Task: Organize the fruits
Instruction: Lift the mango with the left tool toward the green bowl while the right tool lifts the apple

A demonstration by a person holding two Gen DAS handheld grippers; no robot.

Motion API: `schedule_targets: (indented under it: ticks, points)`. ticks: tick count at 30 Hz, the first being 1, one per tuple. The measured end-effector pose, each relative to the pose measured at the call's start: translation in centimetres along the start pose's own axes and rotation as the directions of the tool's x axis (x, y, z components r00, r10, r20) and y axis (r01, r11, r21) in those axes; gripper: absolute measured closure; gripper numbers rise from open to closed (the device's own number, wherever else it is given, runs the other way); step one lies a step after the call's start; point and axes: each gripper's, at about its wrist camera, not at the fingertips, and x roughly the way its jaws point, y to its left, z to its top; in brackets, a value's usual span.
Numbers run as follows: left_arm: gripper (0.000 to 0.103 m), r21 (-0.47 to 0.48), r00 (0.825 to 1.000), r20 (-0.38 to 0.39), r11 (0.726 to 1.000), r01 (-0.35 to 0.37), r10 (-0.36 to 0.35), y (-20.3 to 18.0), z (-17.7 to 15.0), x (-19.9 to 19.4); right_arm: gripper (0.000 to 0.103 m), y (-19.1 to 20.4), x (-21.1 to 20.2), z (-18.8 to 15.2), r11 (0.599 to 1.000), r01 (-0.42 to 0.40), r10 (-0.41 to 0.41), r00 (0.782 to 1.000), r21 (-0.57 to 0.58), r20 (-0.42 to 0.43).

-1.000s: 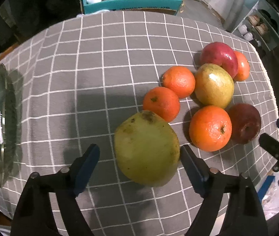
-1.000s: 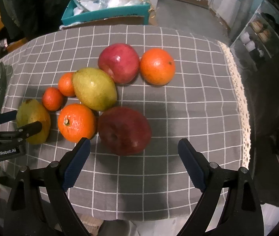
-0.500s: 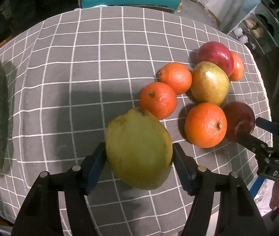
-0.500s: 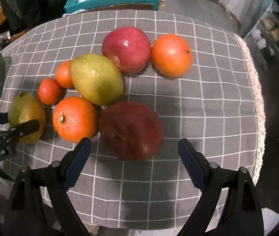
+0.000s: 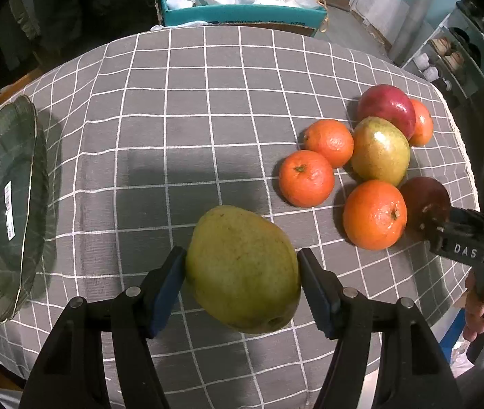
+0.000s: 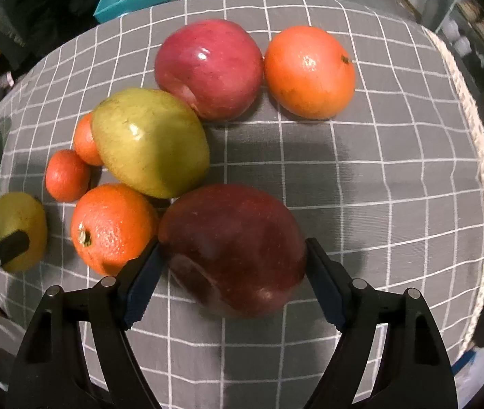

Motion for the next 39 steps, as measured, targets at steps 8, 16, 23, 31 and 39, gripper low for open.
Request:
schedule_targets:
  ticks: [8, 16, 23, 31, 39]
  points:
    - [0.035, 0.023, 0.999, 0.038, 1.000, -0.017, 0.016, -0.4, -0.3, -1.2, 0.023, 0.5, -0.5, -0.9, 0.999, 0.048, -0.048, 0.998, 0.016, 0.047]
    - [0.035, 0.028, 0.995, 0.101, 0.999, -0.026, 0.023, -0.8, 0.1, -3.6, 0.023, 1.8, -4.7, -2.3, 0.993, 0.114, -0.118, 0.976, 0.036, 0.185]
    - [0.035, 0.036, 0.987, 0.159, 0.999, -0.036, 0.030, -1.1, 0.2, -6.1, 0.023, 3.4, -8.3, -2.4, 0.992, 0.126, -0.126, 0.951, 0.019, 0.281]
    - [0.035, 0.039, 0.972, 0.230, 0.998, -0.057, 0.047, -1.0, 0.1, -8.9, 0.023, 5.0, -11.7, -3.0, 0.988, 0.153, -0.142, 0.918, 0.000, 0.371]
    - [0.035, 0.037, 0.954, 0.296, 0.997, -0.071, 0.057, -0.9, 0.2, -11.9, 0.023, 5.8, -14.6, -3.4, 0.988, 0.152, -0.135, 0.888, -0.003, 0.440]
